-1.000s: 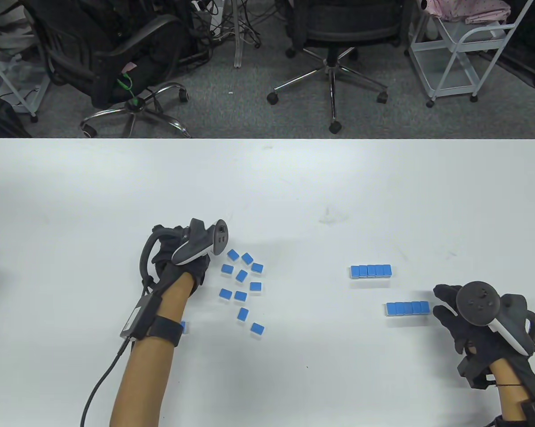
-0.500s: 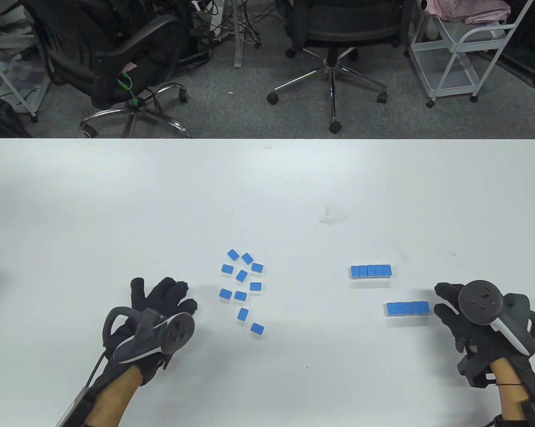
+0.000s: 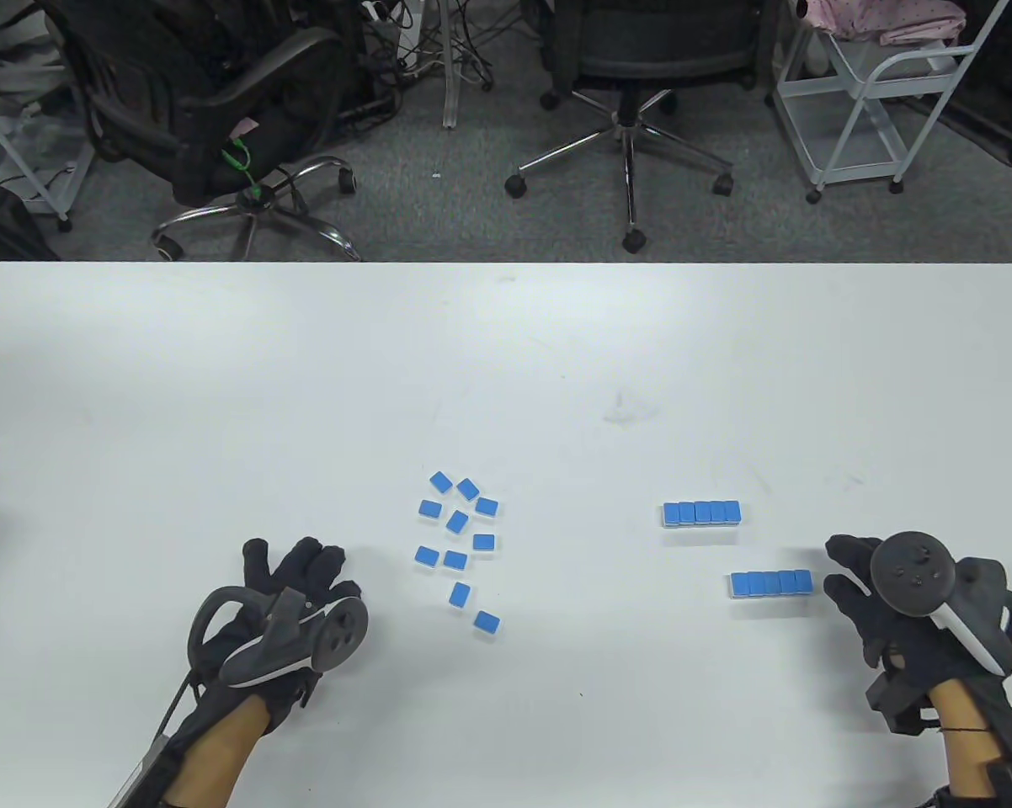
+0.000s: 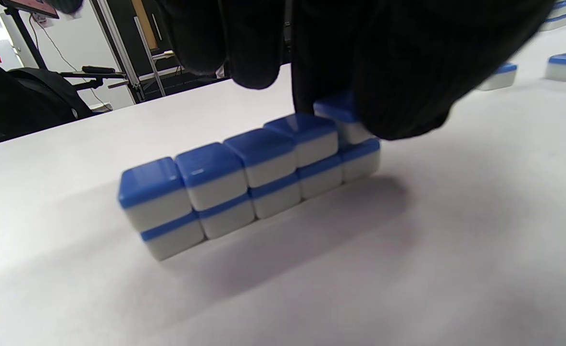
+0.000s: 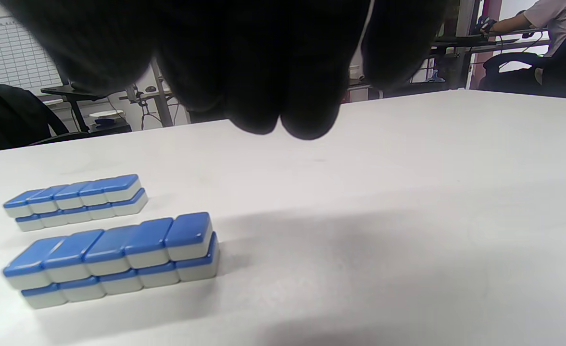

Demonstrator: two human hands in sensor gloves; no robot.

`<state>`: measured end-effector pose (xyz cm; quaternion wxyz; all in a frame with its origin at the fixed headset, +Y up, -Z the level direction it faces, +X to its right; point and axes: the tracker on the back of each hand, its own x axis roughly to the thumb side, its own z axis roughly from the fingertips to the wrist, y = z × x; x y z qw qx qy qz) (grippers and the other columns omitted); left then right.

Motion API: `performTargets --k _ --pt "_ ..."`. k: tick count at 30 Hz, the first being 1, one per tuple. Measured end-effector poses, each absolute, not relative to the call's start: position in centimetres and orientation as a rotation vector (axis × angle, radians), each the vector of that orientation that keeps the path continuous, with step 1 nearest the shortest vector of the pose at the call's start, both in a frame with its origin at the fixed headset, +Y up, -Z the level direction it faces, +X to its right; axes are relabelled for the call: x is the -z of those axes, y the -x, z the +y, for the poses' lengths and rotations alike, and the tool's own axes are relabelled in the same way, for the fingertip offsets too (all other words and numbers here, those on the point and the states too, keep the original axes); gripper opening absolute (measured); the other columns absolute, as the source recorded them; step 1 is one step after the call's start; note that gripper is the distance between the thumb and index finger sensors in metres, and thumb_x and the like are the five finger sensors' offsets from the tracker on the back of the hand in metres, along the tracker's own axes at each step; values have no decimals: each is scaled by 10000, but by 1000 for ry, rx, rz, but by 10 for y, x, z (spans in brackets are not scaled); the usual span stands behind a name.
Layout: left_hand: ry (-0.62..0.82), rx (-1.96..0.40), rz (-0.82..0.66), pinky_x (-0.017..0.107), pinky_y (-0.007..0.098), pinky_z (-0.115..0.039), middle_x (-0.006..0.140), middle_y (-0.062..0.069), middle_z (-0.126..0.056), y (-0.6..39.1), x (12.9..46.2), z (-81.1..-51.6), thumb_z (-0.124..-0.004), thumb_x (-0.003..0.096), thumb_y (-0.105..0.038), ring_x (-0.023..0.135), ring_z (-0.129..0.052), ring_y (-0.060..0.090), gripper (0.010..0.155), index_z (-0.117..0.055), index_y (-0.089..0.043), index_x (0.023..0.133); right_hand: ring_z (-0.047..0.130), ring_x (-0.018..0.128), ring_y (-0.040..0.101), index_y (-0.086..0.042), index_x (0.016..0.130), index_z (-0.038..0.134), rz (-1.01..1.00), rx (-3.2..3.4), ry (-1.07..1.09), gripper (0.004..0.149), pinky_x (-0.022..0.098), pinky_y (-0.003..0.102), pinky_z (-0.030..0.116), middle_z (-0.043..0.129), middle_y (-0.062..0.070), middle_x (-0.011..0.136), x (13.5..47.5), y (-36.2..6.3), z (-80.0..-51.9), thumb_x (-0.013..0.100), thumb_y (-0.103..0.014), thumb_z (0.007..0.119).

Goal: Build mahjong tile wall

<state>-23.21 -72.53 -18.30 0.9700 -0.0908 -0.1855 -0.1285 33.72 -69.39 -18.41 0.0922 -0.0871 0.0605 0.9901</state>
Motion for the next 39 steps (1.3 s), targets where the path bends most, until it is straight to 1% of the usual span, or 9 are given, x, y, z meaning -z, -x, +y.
performTargets --k 13,17,20,22,25,30,32,34,39 --pt "205 259 -353 736 768 -344 1174 7 -559 235 183 -726 -857 441 -520 1116 -508 345 589 -764 -331 990 850 886 282 -311 885 728 175 -2940 254 562 742 575 605 829 2 970 183 -337 -695 356 -499 752" --pt "205 232 -349 733 772 -335 1182 7 -530 238 184 -724 -844 437 -555 1120 -492 349 642 -717 -335 1026 849 886 281 -314 886 724 172 -2941 257 562 742 576 603 827 1 971 183 -337 -695 356 -499 752" --pt "183 185 -328 735 772 -324 1196 2 -488 241 185 -717 -818 437 -586 1125 -470 346 679 -661 -355 1055 855 875 287 -313 905 694 109 -2923 244 582 731 575 616 834 2 963 181 -335 -692 357 -502 752" --pt "165 141 -305 741 770 -304 1208 -4 -448 244 187 -710 -794 443 -601 1133 -440 345 689 -626 -369 1070 865 861 296 -316 920 665 -6 -2936 277 603 722 577 622 834 7 961 180 -332 -687 354 -506 754" --pt "133 86 -260 746 752 -239 1215 -12 -412 251 191 -700 -739 461 -613 1144 -311 357 681 -584 -388 1084 865 854 304 -315 932 640 -185 -2937 251 621 717 584 620 832 7 957 177 -322 -676 352 -504 759" --pt "67 -6 -199 750 739 -216 1216 -11 -394 261 195 -695 -681 476 -620 1146 -261 350 672 -550 -396 1095 876 839 309 -310 932 641 -257 -2937 25 621 698 584 642 839 15 947 174 -276 -662 353 -495 769" --pt "35 -65 -201 747 736 -211 1215 -7 -391 265 195 -700 -675 477 -620 1143 -255 349 664 -550 -401 1092 864 853 307 -319 938 627 -251 -2973 -148 630 694 578 653 812 23 970 172 -242 -660 352 -498 772" --pt "53 -78 -196 753 725 -191 1215 -7 -377 268 196 -703 -671 479 -613 1142 -233 340 661 -552 -395 1092 858 861 305 -332 942 611 -228 -3002 -295 639 695 577 655 796 25 983 170 -209 -661 348 -495 779" --pt "23 -3 -195 758 716 -195 1215 -8 -358 277 191 -711 -661 478 -618 1142 -230 330 666 -533 -402 1095 841 886 285 -372 961 537 -95 -3085 -681 689 711 569 650 744 12 1019 164 -117 -678 334 -501 794"
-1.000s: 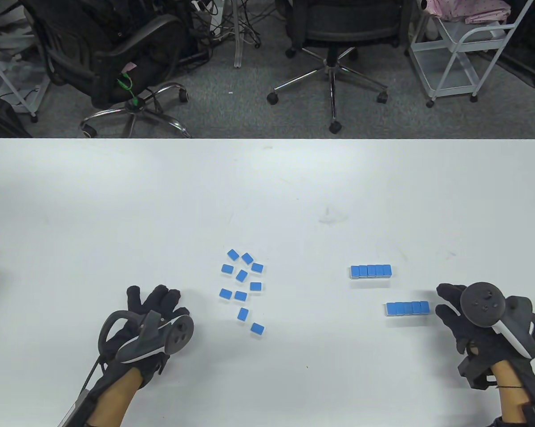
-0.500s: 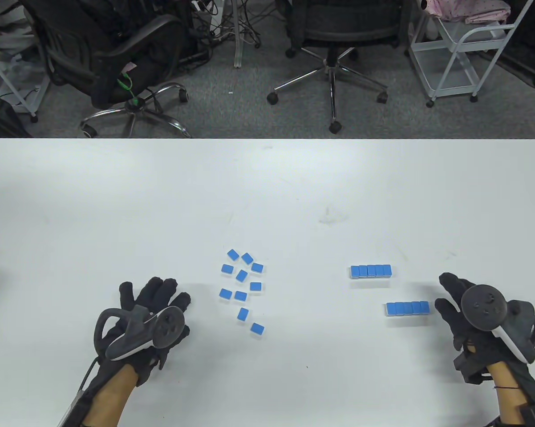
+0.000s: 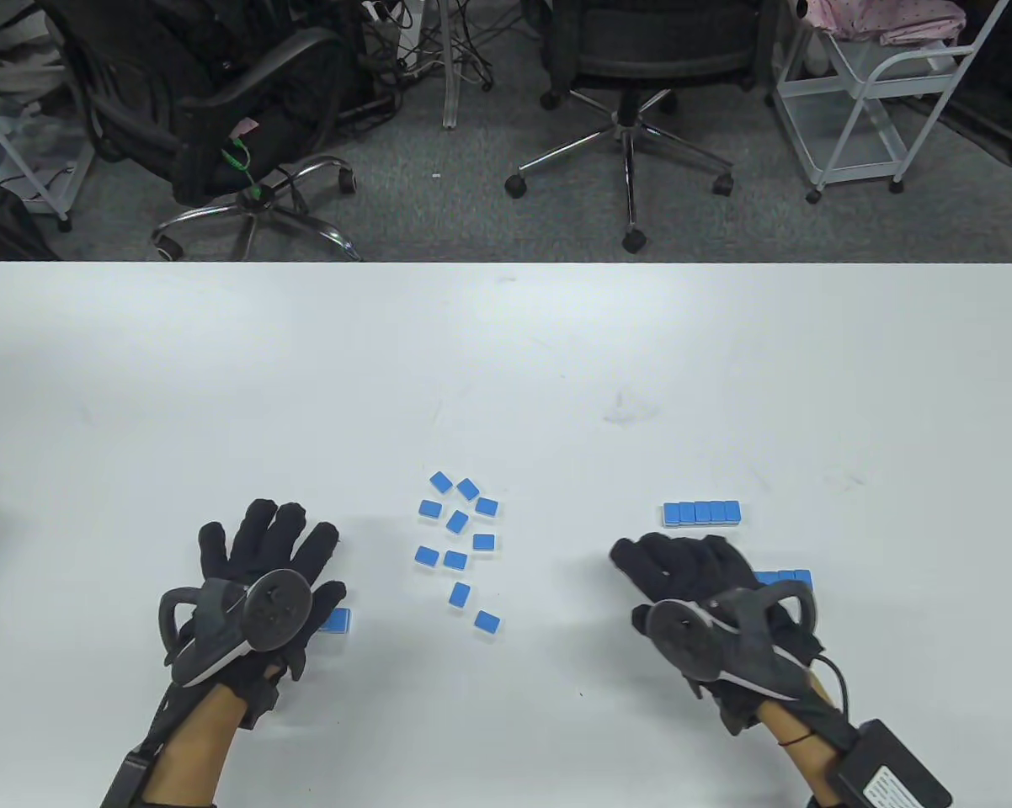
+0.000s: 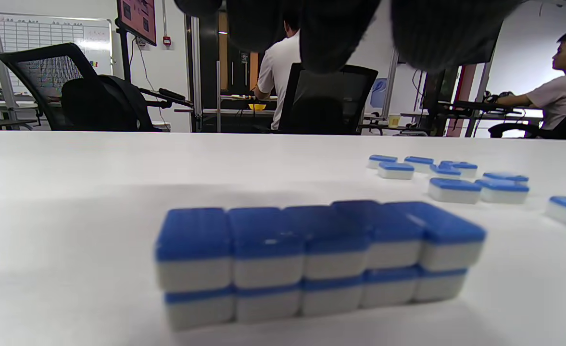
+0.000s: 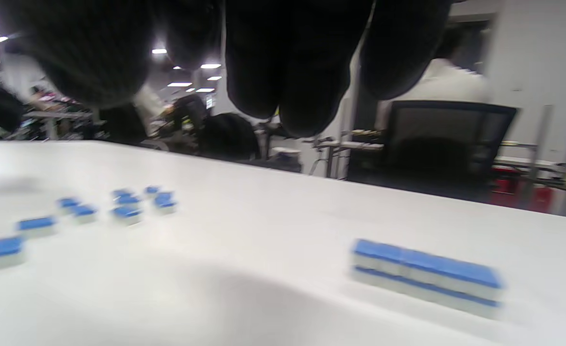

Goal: Build mahjong tile wall

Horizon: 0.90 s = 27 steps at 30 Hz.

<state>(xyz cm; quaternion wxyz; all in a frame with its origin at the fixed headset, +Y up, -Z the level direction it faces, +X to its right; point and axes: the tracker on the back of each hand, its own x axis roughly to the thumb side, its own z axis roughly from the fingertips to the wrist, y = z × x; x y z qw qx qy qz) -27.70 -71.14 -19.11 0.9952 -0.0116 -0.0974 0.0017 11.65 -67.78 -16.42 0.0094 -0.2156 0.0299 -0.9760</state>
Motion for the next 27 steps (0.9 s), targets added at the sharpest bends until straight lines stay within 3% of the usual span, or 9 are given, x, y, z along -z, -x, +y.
performTargets --k 9,22,27 --pt "30 -131 -134 758 711 -213 1210 1 -374 297 191 -713 -653 478 -616 1139 -255 336 662 -549 -389 1091 846 880 271 -383 949 535 -152 2827 865 692 708 564 657 736 -2 1019 172 -9 -731 326 -466 826" --pt "10 -183 -124 760 709 -218 1209 5 -379 304 194 -708 -652 480 -612 1134 -280 333 652 -562 -387 1085 974 682 208 -336 836 736 -80 2766 835 556 647 506 751 914 -56 788 180 27 -749 307 -392 895" --pt "13 -196 -115 759 710 -219 1209 5 -383 307 196 -708 -652 481 -612 1135 -280 333 653 -571 -380 1086 1026 560 223 -217 823 774 -189 2783 796 586 568 516 810 972 -19 664 184 29 -749 292 -429 901"
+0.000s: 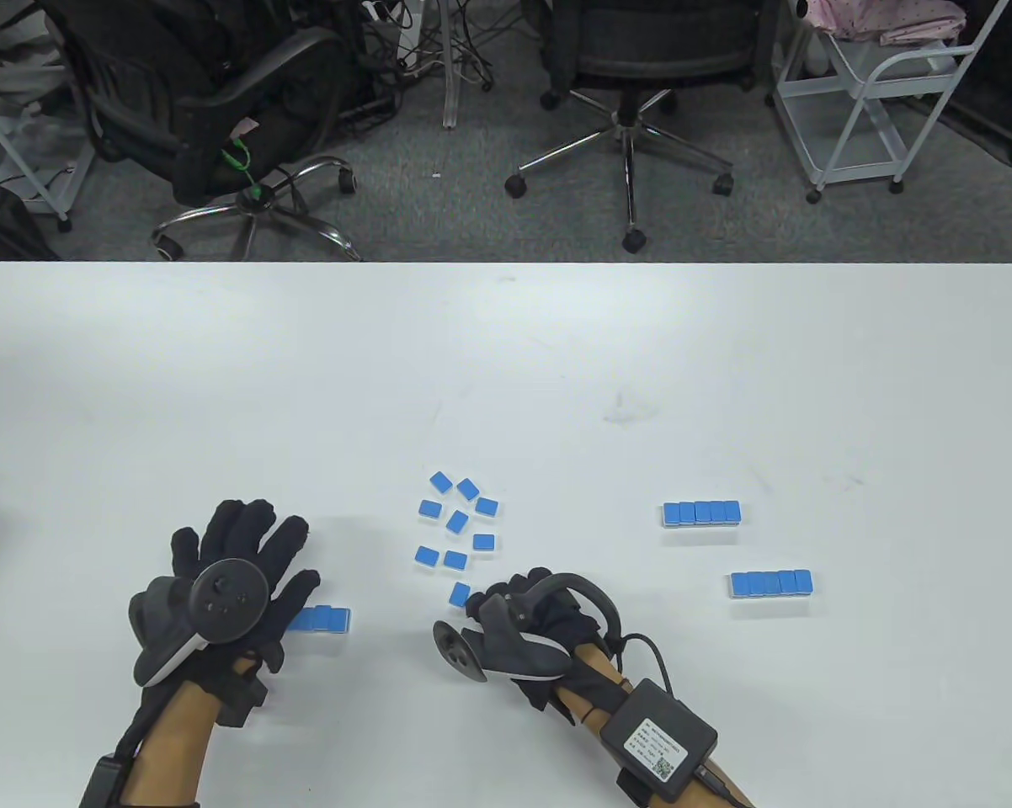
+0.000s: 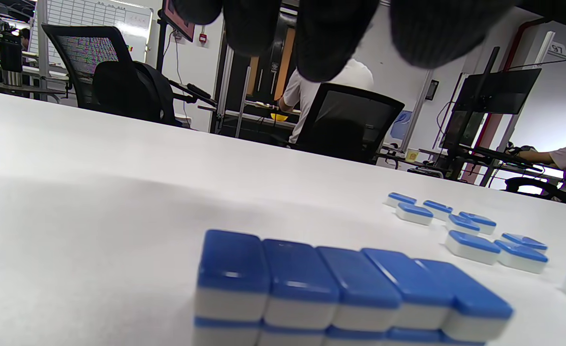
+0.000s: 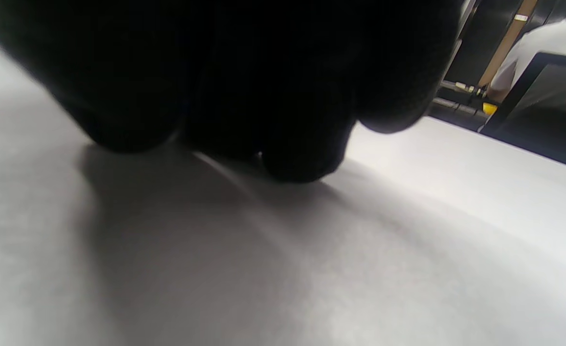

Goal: Build mahjong tile wall

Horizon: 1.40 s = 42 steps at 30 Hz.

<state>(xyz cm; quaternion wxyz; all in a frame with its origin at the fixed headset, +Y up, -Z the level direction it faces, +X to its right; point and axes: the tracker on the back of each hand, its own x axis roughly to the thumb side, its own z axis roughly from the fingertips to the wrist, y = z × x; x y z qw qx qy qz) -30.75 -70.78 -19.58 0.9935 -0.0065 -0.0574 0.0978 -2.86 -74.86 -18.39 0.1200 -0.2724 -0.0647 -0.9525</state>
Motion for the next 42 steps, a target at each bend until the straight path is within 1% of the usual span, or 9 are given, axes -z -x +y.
performTargets --k 5,10,15,20,22,26,29,34,42 --pt "27 -225 -99 759 709 -218 1209 10 -381 312 197 -710 -651 483 -610 1133 -279 335 649 -571 -381 1084 1021 495 258 -156 800 781 -356 2985 726 606 513 550 815 975 20 614 182 24 -748 296 -476 891" --pt "39 -236 -89 758 709 -217 1210 13 -376 315 199 -712 -650 484 -610 1138 -253 338 652 -576 -375 1087 1018 449 251 -155 795 784 -217 3008 683 614 498 545 821 977 22 588 175 28 -752 288 -481 892" --pt "47 -245 -81 758 709 -216 1211 11 -374 317 199 -713 -650 485 -610 1138 -255 338 651 -576 -376 1087 1004 463 250 -163 811 770 -240 3022 677 623 514 550 810 967 18 603 175 27 -753 289 -480 891" --pt "56 -253 -76 759 709 -216 1212 11 -374 318 198 -713 -650 486 -610 1139 -255 338 651 -573 -377 1088 973 540 247 -169 886 685 -392 3092 674 713 560 565 790 920 33 714 180 15 -750 301 -555 816" --pt "58 -255 -74 759 709 -216 1211 11 -375 318 198 -713 -650 485 -610 1139 -255 337 650 -576 -377 1087 963 548 259 -161 903 659 -448 3222 598 707 562 569 782 901 61 747 187 3 -751 327 -556 772" --pt "62 -259 -69 759 709 -219 1210 11 -377 318 198 -713 -651 485 -609 1132 -282 337 650 -576 -376 1087 967 570 290 -177 920 653 -447 3340 437 700 528 579 808 893 93 795 199 -4 -749 339 -552 768" --pt "67 -259 -73 757 710 -220 1209 14 -380 317 198 -714 -653 485 -607 1132 -281 339 649 -579 -374 1086 959 618 319 -192 923 661 -473 3263 348 699 516 583 834 881 100 825 207 9 -745 337 -551 788" --pt "68 -264 -80 757 710 -224 1209 15 -382 317 198 -714 -653 485 -606 1132 -286 340 649 -583 -371 1086 1004 608 309 -190 885 728 -388 3089 220 673 495 567 876 939 78 771 215 40 -741 326 -549 833" --pt "63 -273 -78 755 712 -227 1208 16 -385 319 199 -713 -653 486 -605 1132 -286 342 647 -585 -370 1085 1045 562 286 -205 810 826 -267 2907 191 611 452 549 894 985 50 705 214 64 -744 308 -549 877"
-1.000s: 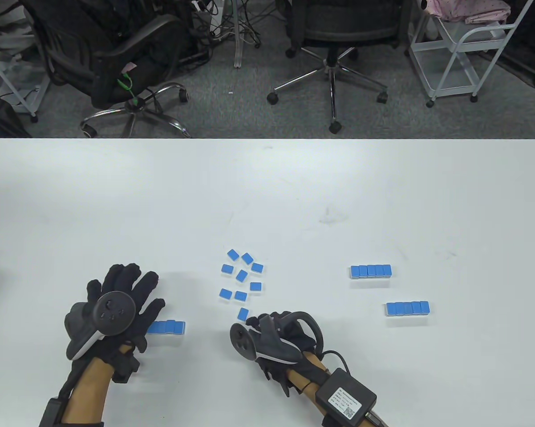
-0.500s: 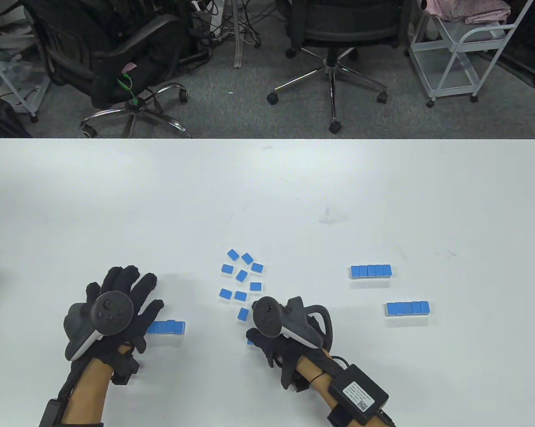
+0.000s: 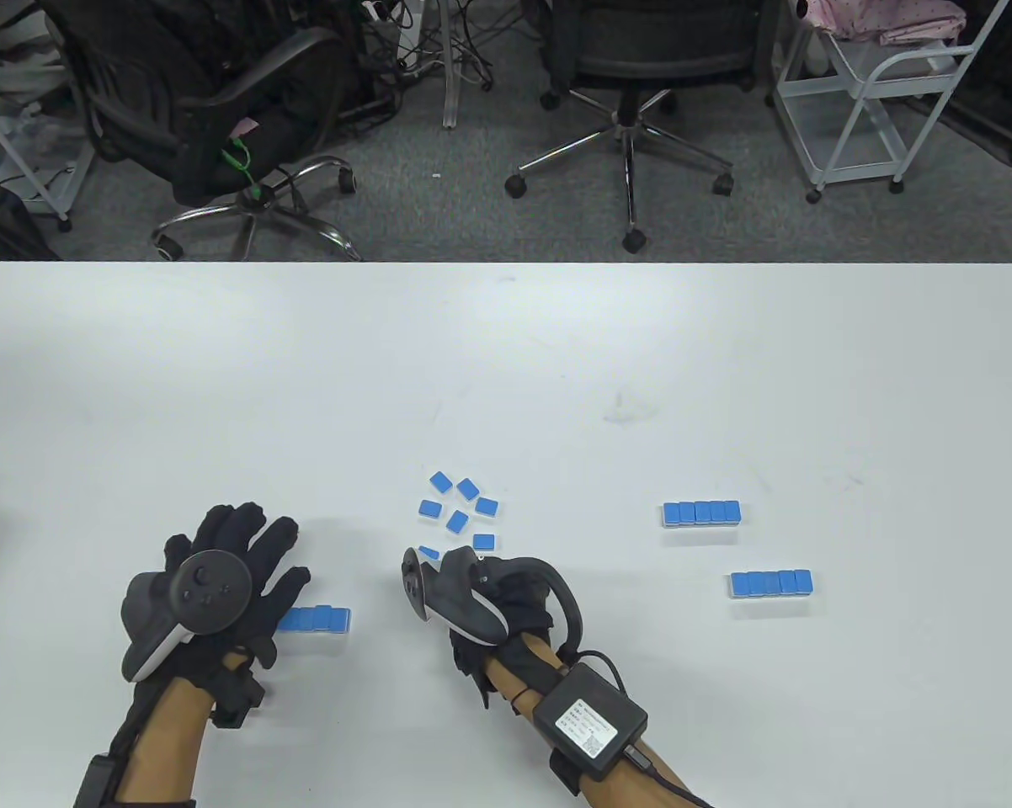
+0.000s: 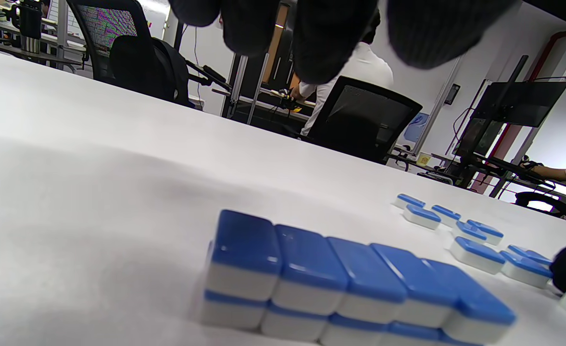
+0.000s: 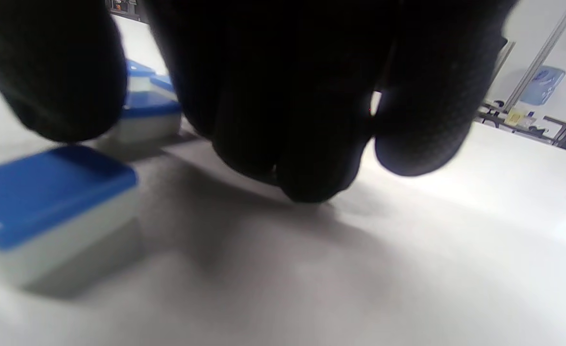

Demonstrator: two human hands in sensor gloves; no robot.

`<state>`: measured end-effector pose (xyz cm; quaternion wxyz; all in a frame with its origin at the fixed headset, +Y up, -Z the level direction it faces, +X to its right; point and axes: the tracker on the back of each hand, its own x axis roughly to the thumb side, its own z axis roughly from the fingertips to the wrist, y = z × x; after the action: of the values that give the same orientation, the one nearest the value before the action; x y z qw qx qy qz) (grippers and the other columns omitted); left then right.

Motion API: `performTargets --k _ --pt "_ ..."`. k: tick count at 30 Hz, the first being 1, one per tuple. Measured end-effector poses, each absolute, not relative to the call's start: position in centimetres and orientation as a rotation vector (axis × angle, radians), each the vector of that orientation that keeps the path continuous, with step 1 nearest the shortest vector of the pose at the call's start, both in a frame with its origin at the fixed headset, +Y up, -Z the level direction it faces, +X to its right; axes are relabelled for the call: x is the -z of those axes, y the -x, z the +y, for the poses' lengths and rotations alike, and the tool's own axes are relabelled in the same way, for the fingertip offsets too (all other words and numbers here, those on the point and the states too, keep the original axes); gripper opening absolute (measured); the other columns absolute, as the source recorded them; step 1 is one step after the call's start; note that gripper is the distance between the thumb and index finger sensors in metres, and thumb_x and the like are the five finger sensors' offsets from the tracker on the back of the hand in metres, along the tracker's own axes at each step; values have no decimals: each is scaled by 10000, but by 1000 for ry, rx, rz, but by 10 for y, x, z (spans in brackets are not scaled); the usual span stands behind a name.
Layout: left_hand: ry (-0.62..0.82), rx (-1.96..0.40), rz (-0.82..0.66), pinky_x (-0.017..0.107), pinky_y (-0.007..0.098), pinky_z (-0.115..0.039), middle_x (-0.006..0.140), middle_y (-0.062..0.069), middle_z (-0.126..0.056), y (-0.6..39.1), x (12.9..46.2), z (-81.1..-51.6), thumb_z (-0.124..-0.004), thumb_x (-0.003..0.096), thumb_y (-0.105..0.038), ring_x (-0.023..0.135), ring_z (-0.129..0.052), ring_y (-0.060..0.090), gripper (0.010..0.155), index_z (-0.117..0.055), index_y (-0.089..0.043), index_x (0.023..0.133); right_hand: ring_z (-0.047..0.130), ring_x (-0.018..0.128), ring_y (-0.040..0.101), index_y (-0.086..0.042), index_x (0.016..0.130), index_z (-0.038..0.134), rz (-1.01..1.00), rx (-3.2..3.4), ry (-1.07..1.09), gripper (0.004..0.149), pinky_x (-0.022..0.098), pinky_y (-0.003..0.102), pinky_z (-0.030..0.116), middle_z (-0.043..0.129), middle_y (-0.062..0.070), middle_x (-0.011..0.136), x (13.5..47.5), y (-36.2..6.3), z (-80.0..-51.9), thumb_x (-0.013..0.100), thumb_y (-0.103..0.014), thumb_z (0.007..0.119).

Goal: Build mahjong tile wall

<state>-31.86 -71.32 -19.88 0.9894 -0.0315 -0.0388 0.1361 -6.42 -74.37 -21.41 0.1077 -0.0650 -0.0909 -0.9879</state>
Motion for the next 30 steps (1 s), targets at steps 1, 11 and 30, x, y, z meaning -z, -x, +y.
performTargets --k 1,11,30 --pt "63 -273 -79 756 712 -225 1209 16 -384 319 199 -713 -652 486 -606 1133 -285 342 650 -581 -370 1087 1040 576 285 -216 801 836 -244 2901 211 593 477 557 877 986 32 703 213 65 -744 308 -542 882" --pt "70 -276 -76 756 712 -226 1209 17 -382 318 199 -714 -653 487 -605 1132 -285 343 650 -580 -369 1088 1029 611 284 -268 790 813 -378 3036 248 562 480 541 887 982 13 706 217 22 -740 312 -559 870" --pt "88 -282 -68 759 710 -222 1211 15 -374 318 200 -717 -650 488 -606 1133 -282 339 650 -575 -372 1089 931 671 290 -329 809 780 -245 3031 515 571 611 574 763 914 6 753 175 -3 -751 291 -555 860"
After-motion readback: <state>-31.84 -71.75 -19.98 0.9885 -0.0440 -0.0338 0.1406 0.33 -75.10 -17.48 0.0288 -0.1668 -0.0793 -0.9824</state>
